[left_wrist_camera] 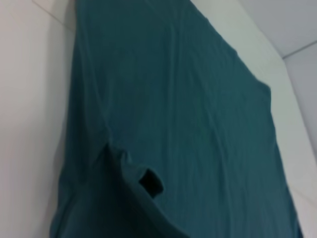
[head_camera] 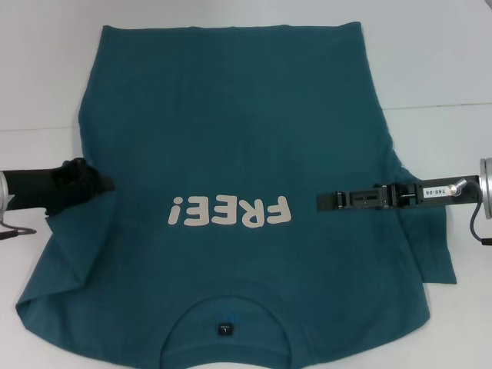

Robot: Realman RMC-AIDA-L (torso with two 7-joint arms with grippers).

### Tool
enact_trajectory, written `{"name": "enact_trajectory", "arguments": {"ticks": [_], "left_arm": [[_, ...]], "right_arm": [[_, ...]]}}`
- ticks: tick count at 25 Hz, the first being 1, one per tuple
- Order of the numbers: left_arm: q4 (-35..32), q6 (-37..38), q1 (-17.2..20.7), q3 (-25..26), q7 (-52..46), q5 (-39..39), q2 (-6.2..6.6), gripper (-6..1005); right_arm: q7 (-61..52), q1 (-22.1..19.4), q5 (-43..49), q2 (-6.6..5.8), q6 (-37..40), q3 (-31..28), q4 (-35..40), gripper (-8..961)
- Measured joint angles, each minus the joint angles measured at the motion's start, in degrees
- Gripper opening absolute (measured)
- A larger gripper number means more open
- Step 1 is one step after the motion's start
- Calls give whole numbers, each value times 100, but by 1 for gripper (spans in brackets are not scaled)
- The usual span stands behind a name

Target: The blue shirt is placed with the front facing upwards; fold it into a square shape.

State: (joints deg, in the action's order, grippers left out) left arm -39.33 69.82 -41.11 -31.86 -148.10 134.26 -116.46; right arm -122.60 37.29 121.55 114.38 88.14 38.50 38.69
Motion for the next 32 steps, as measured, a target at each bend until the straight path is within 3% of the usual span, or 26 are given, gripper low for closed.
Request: {"name": "enact_trajectory", "arguments": {"ticks": [13,23,32], "left_arm": [[-494,-134,-14,-642,564,41,-38,20],[-443,-556,-102,-1292,244,75,-185,28],[-384,-651,-189,-1309,-36,44,-157,66]], "right_arm": [[133,-103,-8,5,-78,-56,-2,942],[203,-185,-17,48,-87,-324,-19,941],[224,-159,-19,36,-72,-334,-20,941]]}}
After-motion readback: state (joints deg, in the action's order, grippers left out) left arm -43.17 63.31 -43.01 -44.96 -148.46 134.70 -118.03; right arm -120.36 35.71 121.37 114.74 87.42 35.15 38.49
